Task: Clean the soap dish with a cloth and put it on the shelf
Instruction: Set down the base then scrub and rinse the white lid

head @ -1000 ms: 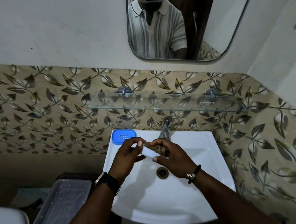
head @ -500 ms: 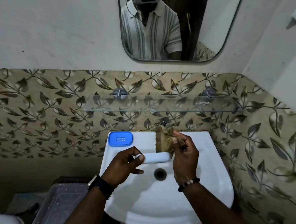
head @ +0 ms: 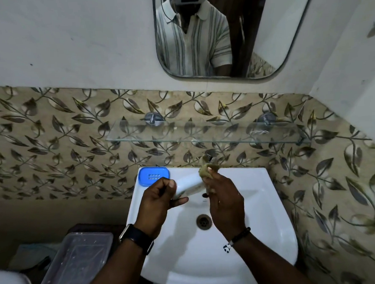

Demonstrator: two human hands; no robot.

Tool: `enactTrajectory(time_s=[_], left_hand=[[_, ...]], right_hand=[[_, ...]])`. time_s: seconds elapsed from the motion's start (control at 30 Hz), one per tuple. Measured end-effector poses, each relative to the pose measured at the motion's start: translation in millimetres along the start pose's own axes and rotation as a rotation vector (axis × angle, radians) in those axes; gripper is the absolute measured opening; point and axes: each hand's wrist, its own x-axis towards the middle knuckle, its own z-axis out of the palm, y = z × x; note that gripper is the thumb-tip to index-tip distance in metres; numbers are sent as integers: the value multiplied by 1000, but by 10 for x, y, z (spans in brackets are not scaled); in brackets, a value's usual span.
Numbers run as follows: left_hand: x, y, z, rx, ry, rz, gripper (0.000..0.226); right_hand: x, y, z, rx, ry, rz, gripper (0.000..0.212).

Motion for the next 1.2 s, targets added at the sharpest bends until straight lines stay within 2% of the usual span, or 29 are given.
enactTrajectory(time_s=[0.17,0.27,0.37,0.47,0.53,0.67,0.73,0.8,0.9,1.0,1.1,1.2], left_hand=[[34,-77,38,19,-39,-31,22],[39,-49,35,-12,-29,-21,36],[3,-10,49,-47,-10,3,31],[-61,-53,87,-193,-2,-6,25],[-111,-115,115,-315,0,-18,28],[-231,-291,181,-452,7,-104,24],[-267,-376,174,-385,-43,-150,30],[-263,-376,114,-228,-109,-144,38],[-148,-187,11,-101,-144,-101,24],[-12,27,-30,51,-241,-79,27],[41,100,29,-78,-214,-80,28],[-10,64,162,-167,-114,-47,27]], right_hand=[[-63,-253,111,2,-100,-339,27],[28,-118,99,-41,-103,-280,32],[133,-42,26,133,2,67,32],[217,-150,11,508,129,584,22],[221,-177,66,770,219,852,17],[296,-223,151,1153,337,1123,14],[371,-208,144,1149,352,1115,12],[454,-165,92,1053,302,1021,12],[503,-130,1,876,83,816,17],[465,-158,-24,742,-95,660,21],[396,-219,16,673,-34,648,20],[252,-335,139,682,139,790,20]])
